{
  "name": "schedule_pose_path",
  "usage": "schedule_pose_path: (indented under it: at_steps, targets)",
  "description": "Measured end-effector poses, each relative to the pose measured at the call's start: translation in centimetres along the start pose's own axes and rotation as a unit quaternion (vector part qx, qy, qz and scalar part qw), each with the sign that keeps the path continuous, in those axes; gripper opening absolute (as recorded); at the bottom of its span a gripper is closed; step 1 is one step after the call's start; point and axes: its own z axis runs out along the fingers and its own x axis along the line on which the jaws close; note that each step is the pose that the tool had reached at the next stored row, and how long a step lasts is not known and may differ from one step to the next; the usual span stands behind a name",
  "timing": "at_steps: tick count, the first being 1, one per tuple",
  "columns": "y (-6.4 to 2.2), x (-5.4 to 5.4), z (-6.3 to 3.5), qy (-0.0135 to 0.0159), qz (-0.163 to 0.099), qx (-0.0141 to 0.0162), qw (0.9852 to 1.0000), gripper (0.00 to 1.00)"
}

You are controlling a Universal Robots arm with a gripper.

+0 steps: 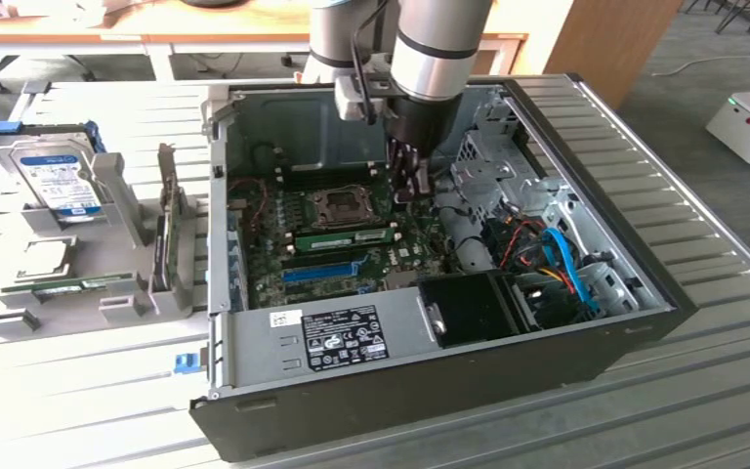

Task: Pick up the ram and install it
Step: 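Press down the ram until it locks into place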

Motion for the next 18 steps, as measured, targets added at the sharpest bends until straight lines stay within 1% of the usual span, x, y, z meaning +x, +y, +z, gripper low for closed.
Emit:
schedule_pose_path:
  at_steps: [18]
  targets:
    - [-0.05,0.0,1.66,0.0,0.0,0.0,1.0,0.11]
